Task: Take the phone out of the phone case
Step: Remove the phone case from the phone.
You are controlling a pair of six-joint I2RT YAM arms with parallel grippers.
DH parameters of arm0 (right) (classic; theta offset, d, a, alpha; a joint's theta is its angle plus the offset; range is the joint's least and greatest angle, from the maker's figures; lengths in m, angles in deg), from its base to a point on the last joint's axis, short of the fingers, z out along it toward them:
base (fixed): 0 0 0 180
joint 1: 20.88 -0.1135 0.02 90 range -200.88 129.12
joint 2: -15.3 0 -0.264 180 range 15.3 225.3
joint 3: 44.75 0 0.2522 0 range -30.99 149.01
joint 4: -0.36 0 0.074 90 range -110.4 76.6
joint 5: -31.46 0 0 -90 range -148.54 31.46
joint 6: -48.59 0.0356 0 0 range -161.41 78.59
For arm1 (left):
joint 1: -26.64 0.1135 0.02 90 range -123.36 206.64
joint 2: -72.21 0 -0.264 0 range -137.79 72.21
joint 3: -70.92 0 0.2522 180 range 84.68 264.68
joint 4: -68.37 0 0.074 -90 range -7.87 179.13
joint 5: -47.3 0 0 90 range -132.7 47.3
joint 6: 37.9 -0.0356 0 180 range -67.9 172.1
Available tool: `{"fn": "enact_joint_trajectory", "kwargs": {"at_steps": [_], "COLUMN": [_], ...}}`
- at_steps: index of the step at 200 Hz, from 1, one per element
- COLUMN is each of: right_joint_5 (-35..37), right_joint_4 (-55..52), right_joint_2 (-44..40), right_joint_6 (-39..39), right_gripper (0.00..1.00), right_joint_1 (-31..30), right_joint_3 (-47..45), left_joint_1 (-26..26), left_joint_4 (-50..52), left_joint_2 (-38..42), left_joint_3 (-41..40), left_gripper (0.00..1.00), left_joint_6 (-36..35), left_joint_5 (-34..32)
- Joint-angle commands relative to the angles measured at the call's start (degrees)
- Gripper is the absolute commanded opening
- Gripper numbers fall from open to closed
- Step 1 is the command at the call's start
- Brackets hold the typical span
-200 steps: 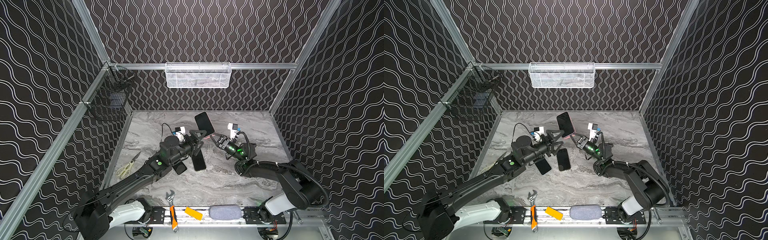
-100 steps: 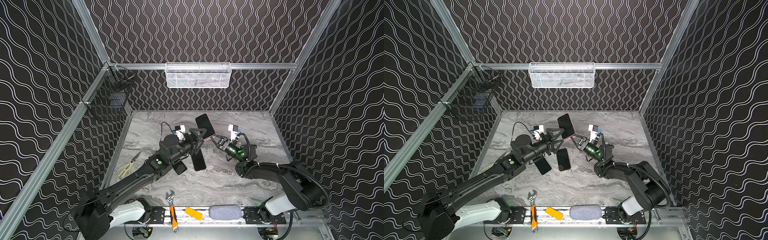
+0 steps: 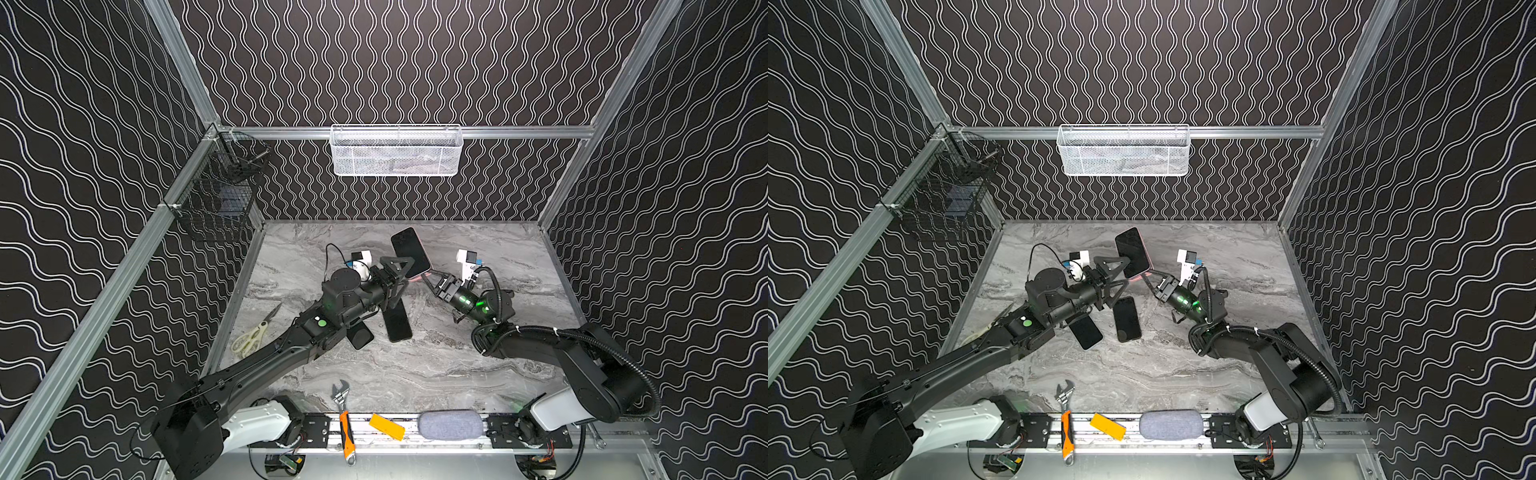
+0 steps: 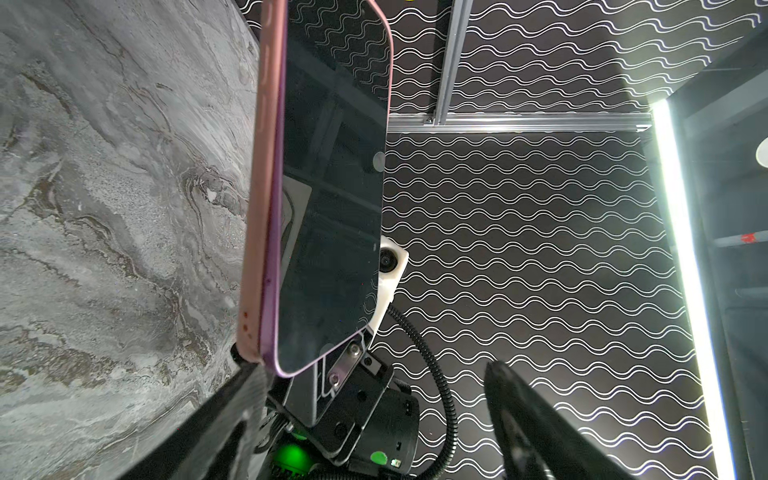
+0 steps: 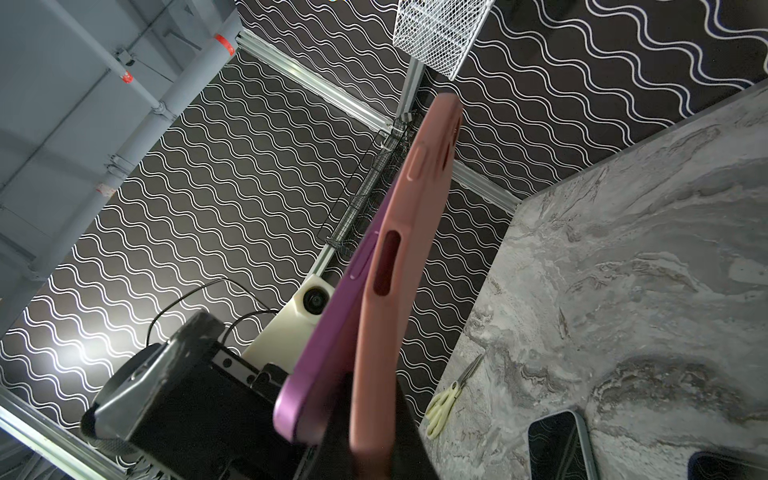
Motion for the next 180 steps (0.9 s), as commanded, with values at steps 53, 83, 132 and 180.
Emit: {"fn": "enact_joint_trajectory", "kwargs": {"at_steps": [53,83,132,180], "right_joint_5": [0.53,0.79,1.18,1.91], "right_joint_4": [5.13,4.08,4.34,2.14], "right_joint_2": [-0.58,-1.10,-0.18,-0.64], "right_joint_6": [-0.33,-1.20,-1.49,-3.65], "right_gripper": [0.04,0.04,0.03,0.04], "right_joint_1": [-0.37,-0.90,-1.52,-2.30], "right_joint_3": [-0.18,-0.35,-0.88,-0.89], "left_joint_1": [0.88,1.27,1.93,2.08], "left_joint_4": [-2.25,-2.55,-3.05,-3.26], "left_joint_2": [-1.30,-1.72,-1.53,-1.77], "left_joint_3": [0.15,0.24,0.50,0.84], "left_gripper": [0.86,0.86,0.86,0.86], "left_joint_6": [-0.05,0.14,0.13,0.23], "left_joint_5": [0.45,0.58,0.67,0.93]}}
